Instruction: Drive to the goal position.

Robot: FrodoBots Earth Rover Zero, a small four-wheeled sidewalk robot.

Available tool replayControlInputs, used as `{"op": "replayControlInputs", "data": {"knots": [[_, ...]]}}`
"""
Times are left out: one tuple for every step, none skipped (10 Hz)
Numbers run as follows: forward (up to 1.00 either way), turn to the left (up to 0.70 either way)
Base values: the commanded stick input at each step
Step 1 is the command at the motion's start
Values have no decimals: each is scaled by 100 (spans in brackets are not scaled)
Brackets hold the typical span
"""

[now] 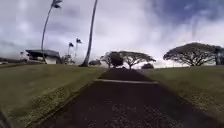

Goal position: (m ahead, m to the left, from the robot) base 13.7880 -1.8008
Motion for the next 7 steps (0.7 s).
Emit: {"op": "replayControlInputs", "data": {"knots": [[50, 0], [50, 0], [50, 0], [50, 0], [50, 0], [50, 0], [50, 0]]}}
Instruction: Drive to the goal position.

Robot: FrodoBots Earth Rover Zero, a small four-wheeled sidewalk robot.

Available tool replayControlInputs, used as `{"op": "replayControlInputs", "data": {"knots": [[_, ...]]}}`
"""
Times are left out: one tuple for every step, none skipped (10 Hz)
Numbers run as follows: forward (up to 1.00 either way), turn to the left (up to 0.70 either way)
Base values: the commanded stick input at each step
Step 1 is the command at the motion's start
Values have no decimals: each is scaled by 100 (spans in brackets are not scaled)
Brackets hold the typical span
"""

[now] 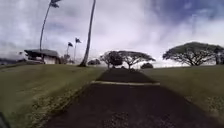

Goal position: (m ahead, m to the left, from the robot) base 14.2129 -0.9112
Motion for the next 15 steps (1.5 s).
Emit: {"op": "replayControlInputs", "data": {"knots": [[50, 0], [50, 0], [50, 0], [50, 0], [50, 0], [50, 0], [50, 0], [50, 0], [50, 0], [50, 0], [50, 0], [50, 0], [50, 0], [50, 0], [50, 0]]}}
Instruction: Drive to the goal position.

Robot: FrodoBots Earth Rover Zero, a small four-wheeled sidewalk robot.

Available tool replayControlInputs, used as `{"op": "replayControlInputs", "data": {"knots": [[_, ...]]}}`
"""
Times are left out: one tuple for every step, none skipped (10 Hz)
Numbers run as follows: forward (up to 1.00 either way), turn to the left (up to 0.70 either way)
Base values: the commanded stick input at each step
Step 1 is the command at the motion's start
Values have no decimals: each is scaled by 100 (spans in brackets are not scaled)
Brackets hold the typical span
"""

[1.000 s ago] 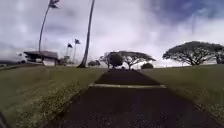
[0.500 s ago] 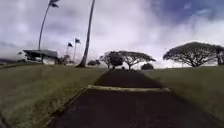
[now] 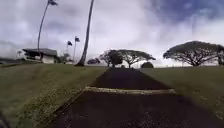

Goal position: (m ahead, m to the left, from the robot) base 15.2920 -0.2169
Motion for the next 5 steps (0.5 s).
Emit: {"op": "replayControlInputs", "data": {"knots": [[50, 0], [50, 0], [50, 0], [50, 0], [50, 0]]}}
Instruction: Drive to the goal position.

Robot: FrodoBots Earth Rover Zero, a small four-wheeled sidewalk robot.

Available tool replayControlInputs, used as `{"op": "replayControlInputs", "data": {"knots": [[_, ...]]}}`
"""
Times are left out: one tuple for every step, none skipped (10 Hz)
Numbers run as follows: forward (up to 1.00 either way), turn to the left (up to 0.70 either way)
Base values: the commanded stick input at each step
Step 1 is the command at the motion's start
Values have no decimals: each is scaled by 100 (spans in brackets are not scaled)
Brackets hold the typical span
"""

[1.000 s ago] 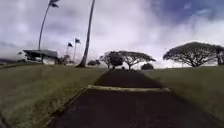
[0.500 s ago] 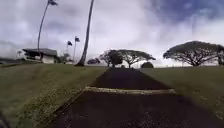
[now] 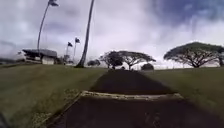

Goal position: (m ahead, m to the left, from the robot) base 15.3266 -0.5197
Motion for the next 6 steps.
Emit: {"op": "replayControlInputs", "data": {"knots": [[50, 0], [50, 0], [50, 0], [50, 0], [50, 0], [50, 0]]}}
